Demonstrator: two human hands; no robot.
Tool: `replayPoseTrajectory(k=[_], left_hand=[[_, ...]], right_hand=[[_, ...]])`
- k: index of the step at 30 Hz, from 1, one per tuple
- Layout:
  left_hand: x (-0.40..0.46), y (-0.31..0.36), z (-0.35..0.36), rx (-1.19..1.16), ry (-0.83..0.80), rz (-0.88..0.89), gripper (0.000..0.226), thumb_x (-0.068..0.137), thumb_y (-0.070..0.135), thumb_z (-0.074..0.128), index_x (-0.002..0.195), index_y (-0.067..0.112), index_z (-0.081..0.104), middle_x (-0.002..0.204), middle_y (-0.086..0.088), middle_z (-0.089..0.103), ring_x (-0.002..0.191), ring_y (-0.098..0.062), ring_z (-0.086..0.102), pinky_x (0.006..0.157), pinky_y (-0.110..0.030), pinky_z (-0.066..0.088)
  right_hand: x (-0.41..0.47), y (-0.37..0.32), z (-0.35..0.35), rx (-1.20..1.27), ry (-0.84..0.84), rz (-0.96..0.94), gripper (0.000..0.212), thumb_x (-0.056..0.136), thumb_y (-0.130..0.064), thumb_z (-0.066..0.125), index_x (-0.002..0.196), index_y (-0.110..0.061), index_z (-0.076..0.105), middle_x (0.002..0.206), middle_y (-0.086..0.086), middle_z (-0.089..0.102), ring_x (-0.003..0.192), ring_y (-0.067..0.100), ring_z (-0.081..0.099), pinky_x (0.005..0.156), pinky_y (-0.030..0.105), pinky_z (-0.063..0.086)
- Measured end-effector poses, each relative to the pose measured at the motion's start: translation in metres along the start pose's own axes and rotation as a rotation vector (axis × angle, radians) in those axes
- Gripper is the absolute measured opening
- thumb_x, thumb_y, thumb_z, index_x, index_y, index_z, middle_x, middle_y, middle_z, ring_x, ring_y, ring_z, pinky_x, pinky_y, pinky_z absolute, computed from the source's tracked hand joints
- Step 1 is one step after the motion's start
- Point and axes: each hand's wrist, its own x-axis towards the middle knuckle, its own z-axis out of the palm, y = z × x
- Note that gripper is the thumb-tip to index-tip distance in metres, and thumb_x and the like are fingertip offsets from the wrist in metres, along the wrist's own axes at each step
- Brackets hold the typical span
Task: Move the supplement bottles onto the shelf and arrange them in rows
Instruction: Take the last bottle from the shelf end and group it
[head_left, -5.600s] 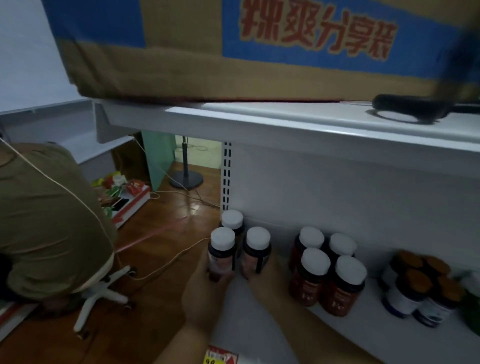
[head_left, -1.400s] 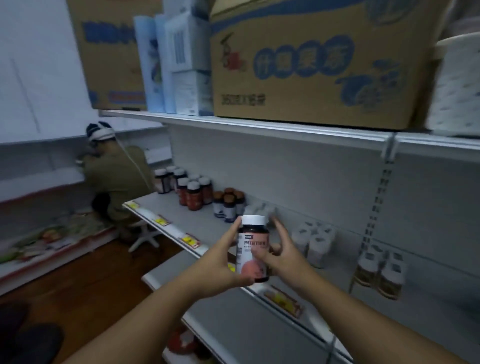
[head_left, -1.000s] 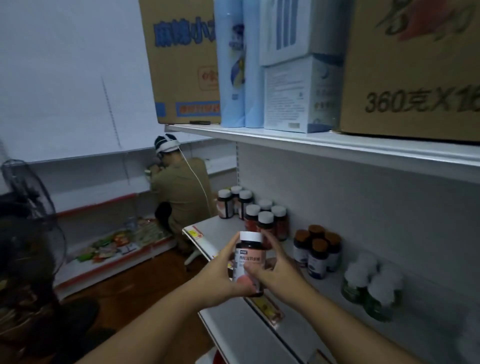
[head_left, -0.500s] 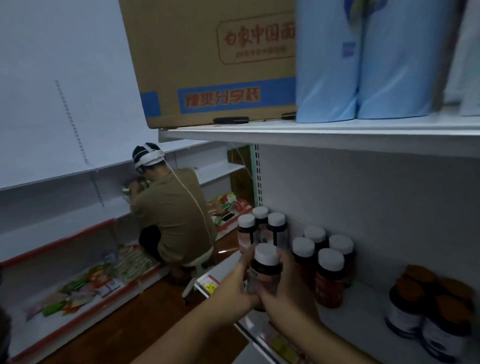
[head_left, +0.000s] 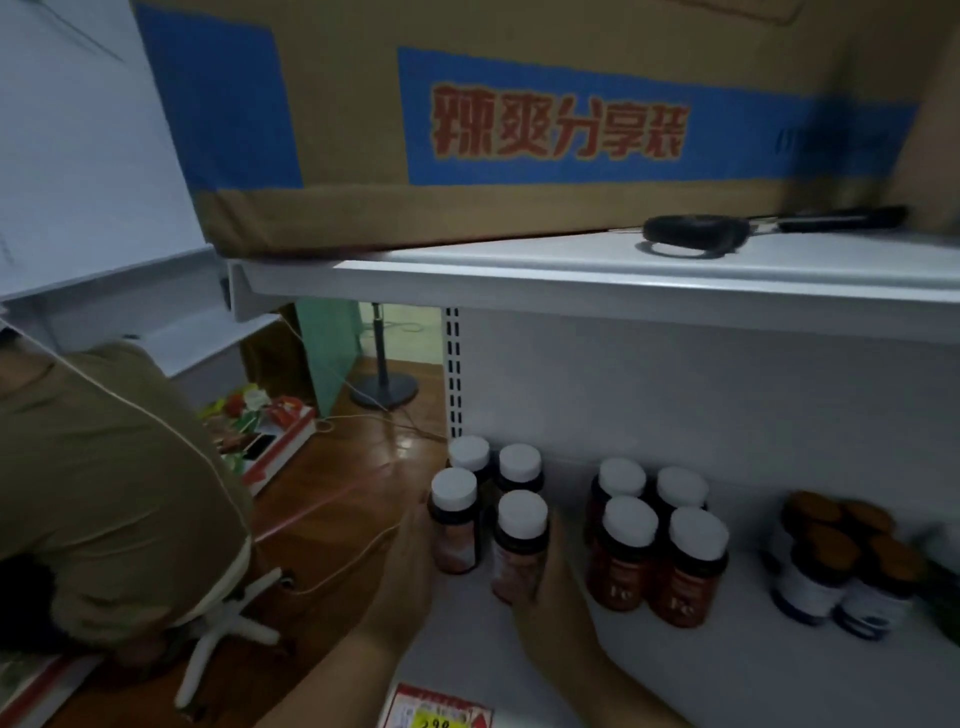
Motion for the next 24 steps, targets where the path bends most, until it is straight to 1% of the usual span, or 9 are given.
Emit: replayPoseTrajectory(k=[2,5,7,9,12,14,17,20,24], left_hand=[[0.005,-0.003,0.005,-0.026,-0.009,0.012,0.034,0.098,0.038,0.036,0.108,0.016,0.06,0.112,-0.007,0.069,0.101,-0.015,0.064,0.077,-0.025,0.052],[0.011,0.002,0.009,-0.074,-0.033,0.012,0.053,0.09,0.055,0.035,0.11,0.011,0.058,0.109,-0.013,0.064,0.091,-0.025,0.061,0.073,-0.032,0.05],[0.012,0.008,0.011,-0.13,-0.062,-0.003,0.062,0.083,0.062,0.035,0.108,0.01,0.058,0.099,-0.008,0.063,0.091,-0.026,0.06,0.08,-0.038,0.049],[0.017,0.007,0.012,-0.209,-0.083,-0.039,0.059,0.089,0.055,0.035,0.12,0.009,0.057,0.11,-0.008,0.064,0.104,-0.027,0.06,0.096,-0.045,0.044],[0.025,-0.004,0.013,-0.312,-0.078,-0.087,0.057,0.085,0.059,0.038,0.125,0.023,0.057,0.126,-0.005,0.064,0.116,-0.021,0.06,0.104,-0.046,0.042],[0.027,-0.007,0.016,-0.276,-0.065,-0.035,0.047,0.094,0.052,0.031,0.126,0.028,0.055,0.126,0.002,0.064,0.115,-0.015,0.06,0.1,-0.04,0.045],[0.032,-0.005,0.019,-0.3,-0.054,-0.002,0.042,0.099,0.038,0.025,0.128,0.021,0.05,0.128,0.002,0.058,0.115,-0.017,0.056,0.099,-0.036,0.042],[0.034,-0.009,0.02,-0.292,-0.01,0.011,0.048,0.094,0.044,0.03,0.127,0.017,0.051,0.134,-0.002,0.055,0.121,-0.02,0.052,0.11,-0.045,0.035],[0.039,-0.02,0.016,-0.339,-0.033,-0.032,0.051,0.089,0.051,0.037,0.126,0.021,0.054,0.123,0.0,0.063,0.118,-0.02,0.055,0.1,-0.041,0.045]], right_hand=[[0.009,-0.001,0.003,-0.018,-0.027,-0.006,0.088,0.089,-0.027,0.059,0.146,-0.028,-0.008,0.145,-0.021,0.012,0.131,-0.002,0.02,0.105,0.017,0.022],[0.023,0.005,0.006,-0.056,-0.043,-0.021,0.091,0.085,-0.04,0.057,0.146,-0.032,-0.011,0.15,-0.017,0.018,0.137,0.003,0.024,0.112,0.027,0.028],[0.024,0.004,0.008,-0.013,-0.047,-0.016,0.094,0.082,-0.052,0.057,0.144,-0.035,-0.012,0.15,-0.02,0.014,0.137,0.001,0.02,0.111,0.019,0.025],[0.025,0.001,0.011,0.168,-0.007,0.044,0.106,0.066,-0.08,0.049,0.144,-0.035,-0.007,0.15,-0.02,0.012,0.138,-0.001,0.018,0.102,0.003,0.025],[0.035,0.005,0.024,0.409,0.164,0.155,0.116,0.053,-0.095,0.033,0.147,-0.031,0.01,0.154,-0.009,0.022,0.14,0.009,0.026,0.113,0.026,0.029],[0.04,0.006,0.029,0.483,0.225,0.232,0.099,0.068,-0.086,0.026,0.145,-0.025,0.025,0.151,-0.005,0.031,0.139,0.015,0.03,0.116,0.039,0.026],[0.043,0.004,0.036,0.548,0.285,0.241,0.059,0.083,-0.058,0.021,0.127,-0.026,0.044,0.13,-0.007,0.047,0.126,0.014,0.043,0.106,0.03,0.033],[0.045,0.005,0.041,0.516,0.342,0.254,0.062,0.076,-0.071,0.02,0.118,-0.032,0.045,0.121,-0.006,0.051,0.113,0.012,0.048,0.101,0.03,0.037],[0.047,0.014,0.043,0.422,0.358,0.241,0.067,0.083,-0.057,0.019,0.13,-0.02,0.047,0.129,-0.002,0.052,0.121,0.015,0.047,0.106,0.031,0.035]])
